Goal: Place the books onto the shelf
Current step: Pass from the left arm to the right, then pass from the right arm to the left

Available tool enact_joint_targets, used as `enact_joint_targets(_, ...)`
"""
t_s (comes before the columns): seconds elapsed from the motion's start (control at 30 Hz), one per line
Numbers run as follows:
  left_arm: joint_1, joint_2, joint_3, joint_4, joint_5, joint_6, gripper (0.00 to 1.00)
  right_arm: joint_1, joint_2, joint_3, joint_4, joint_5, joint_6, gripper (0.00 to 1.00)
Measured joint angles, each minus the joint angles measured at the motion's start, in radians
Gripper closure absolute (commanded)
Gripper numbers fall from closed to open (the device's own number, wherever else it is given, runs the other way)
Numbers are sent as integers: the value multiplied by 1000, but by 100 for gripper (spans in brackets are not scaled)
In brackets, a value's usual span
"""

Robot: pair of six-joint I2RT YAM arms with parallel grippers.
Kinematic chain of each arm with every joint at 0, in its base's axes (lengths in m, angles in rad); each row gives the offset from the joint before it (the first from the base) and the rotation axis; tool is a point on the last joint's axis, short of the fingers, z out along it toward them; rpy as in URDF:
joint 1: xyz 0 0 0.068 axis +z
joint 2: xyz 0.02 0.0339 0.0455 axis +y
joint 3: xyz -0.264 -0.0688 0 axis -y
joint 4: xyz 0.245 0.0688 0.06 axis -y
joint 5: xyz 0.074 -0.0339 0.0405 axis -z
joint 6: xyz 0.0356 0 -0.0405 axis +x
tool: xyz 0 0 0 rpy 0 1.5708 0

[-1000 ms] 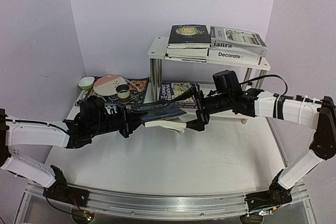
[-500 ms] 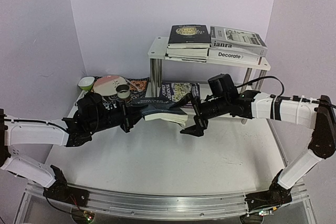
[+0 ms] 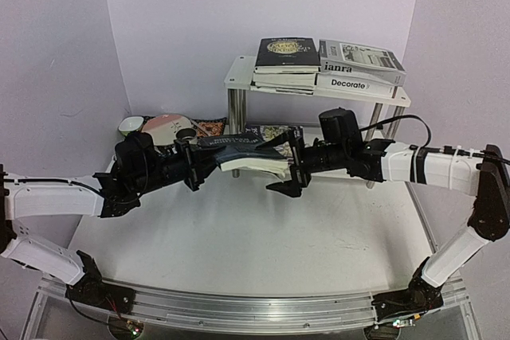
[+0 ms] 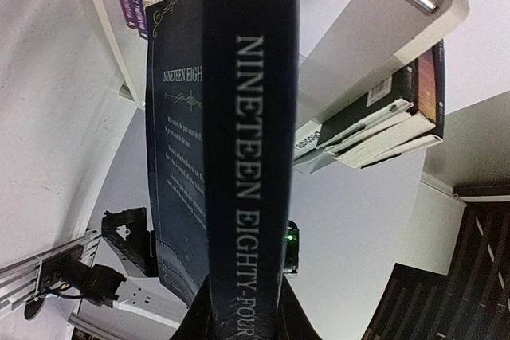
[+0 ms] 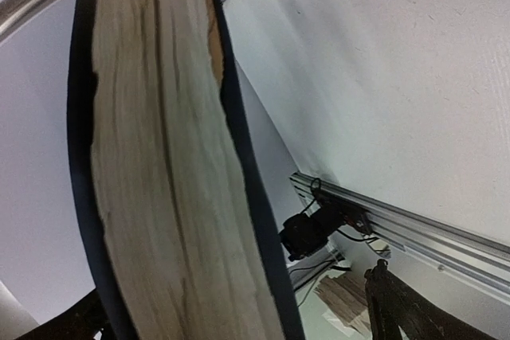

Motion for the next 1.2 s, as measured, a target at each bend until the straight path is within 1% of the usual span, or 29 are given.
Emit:
enact_joint_targets(0.03, 0, 1, 10, 2, -2, 0, 100, 0, -1, -5, 22, 8, 24, 2)
enact_joint_targets(0.13, 0, 5, 29, 22, -10, 7, 100, 0, -7, -22, 72, 35, 77, 12)
enact_joint_targets(0.3, -1, 16, 33, 36, -8, 11, 100, 0, -50, -52, 102, 96, 129, 35)
enact_joint_targets(0.37, -1, 16, 33, 36, -8, 14, 100, 0, -64, -60, 106, 112, 132, 43)
enact_joint_targets(0.53, -1, 11, 32, 35, -8, 19, 100, -1, -79, -64, 117, 143, 114, 80)
enact_joint_targets(0.6, 3, -6, 19, 35, -5, 21, 99, -3, -81, -60, 122, 148, 101, 91)
enact_joint_targets(0.63, 4, -20, 5, 34, -4, 24, 95, -5, -81, -53, 126, 148, 99, 95)
enact_joint_targets(0.67, 4, -35, -15, 35, -2, 27, 89, -5, -81, -47, 126, 147, 95, 98)
enact_joint_targets(0.7, 4, -48, -30, 36, -2, 28, 79, -5, -80, -37, 126, 147, 100, 100)
enact_joint_targets(0.73, 4, -64, -48, 38, -2, 31, 68, -3, -80, -29, 127, 144, 106, 100)
enact_joint_targets(0.8, 2, -105, -74, 36, 17, 59, 57, 5, -80, -19, 123, 136, 99, 100)
enact_joint_targets(0.9, 0, -198, -86, -64, 56, 132, 36, 6, -77, -9, 83, 111, 98, 100)
enact_joint_targets(0.97, 1, -269, -80, -185, 81, 209, 28, 6, -73, 4, 35, 108, 95, 100)
enact_joint_targets(1.0, 2, -295, -65, -261, 89, 256, 25, 5, -72, 10, 9, 108, 92, 100)
enact_joint_targets(1.07, 5, -336, 18, -478, 92, 384, 21, 3, -72, 27, -67, 109, 77, 100)
enact_joint_targets(1.13, 5, -323, 179, -726, 87, 550, 16, 2, -71, 39, -156, 111, 66, 100)
enact_joint_targets(1.2, 2, -263, 378, -920, 92, 720, 13, 0, -64, 48, -245, 116, 55, 100)
